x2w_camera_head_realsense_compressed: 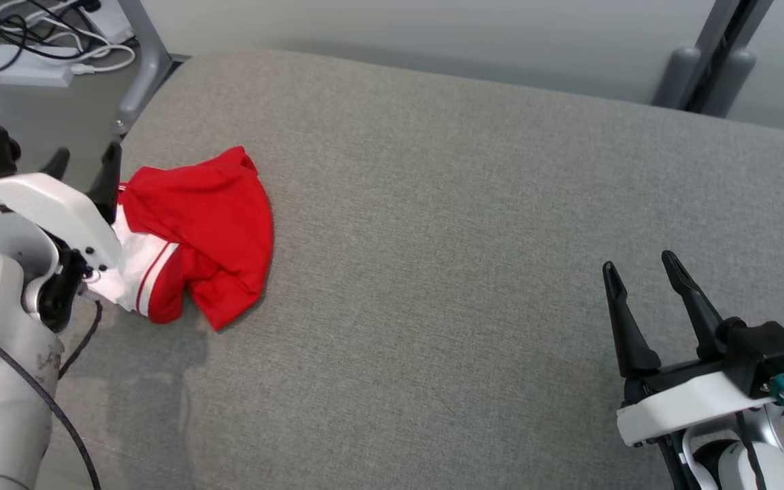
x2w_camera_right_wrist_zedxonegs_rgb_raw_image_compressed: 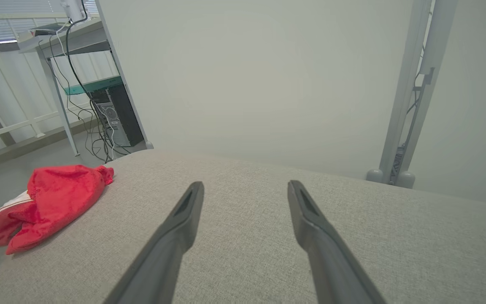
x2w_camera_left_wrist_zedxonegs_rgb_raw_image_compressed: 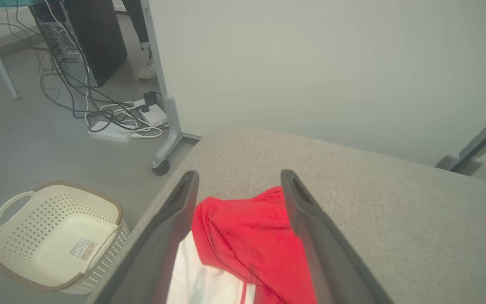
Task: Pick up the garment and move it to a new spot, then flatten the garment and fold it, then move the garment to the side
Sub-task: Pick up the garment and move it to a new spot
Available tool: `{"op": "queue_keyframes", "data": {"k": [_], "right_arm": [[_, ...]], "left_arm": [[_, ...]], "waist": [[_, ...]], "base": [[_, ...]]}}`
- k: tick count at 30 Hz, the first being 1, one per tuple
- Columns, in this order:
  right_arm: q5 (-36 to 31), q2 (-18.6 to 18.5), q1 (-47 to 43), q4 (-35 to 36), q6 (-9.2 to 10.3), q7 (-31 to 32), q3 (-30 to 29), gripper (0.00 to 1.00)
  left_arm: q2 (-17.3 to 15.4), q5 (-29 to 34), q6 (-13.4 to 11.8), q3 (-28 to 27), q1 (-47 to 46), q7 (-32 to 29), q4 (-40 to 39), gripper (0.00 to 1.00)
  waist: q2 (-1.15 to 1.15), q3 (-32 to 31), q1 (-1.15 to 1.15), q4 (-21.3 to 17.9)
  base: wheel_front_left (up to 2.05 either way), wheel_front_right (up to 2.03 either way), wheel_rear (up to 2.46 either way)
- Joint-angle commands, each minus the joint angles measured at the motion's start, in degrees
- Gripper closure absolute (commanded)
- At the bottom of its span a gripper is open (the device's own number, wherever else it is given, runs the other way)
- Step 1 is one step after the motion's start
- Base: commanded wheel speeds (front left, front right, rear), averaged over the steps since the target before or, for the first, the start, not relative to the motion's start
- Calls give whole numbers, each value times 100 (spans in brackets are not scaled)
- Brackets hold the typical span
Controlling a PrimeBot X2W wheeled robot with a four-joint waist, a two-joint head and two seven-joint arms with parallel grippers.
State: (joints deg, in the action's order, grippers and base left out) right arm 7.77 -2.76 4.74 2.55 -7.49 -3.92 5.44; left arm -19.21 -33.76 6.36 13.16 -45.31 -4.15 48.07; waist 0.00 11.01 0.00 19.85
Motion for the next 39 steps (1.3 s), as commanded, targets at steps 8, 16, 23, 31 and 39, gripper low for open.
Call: {"op": "queue_keyframes", "data": {"k": [8, 16, 23, 31, 39], "right_arm": [[-242, -29, 339, 191, -1, 189, 27, 0], [-306, -29, 424, 229, -1, 212, 19, 0], [-289, -34, 400, 216, -1, 177, -53, 0], [-222, -32, 195, 191, -1, 49, -226, 0], [-98, -32, 40, 210, -1, -69, -304, 0]], "left_arm": [[267, -682, 112, 128, -118, -373, 1290, 0], [178, -1183, 112, 381, -56, -655, 1605, 100], [-81, -1212, 113, 595, -309, 77, 1569, 100], [-567, -661, 28, 677, -915, 1863, 1287, 100], [-897, 204, -554, 139, -797, 1935, -531, 100]], "waist": [[0, 809, 0, -393], [0, 960, 0, -495], [0, 843, 0, -454], [0, 346, 0, -383], [0, -36, 0, -396]], "base": [[0, 0, 0], [0, 0, 0], [0, 0, 0], [0, 0, 0], [0, 0, 0]]}}
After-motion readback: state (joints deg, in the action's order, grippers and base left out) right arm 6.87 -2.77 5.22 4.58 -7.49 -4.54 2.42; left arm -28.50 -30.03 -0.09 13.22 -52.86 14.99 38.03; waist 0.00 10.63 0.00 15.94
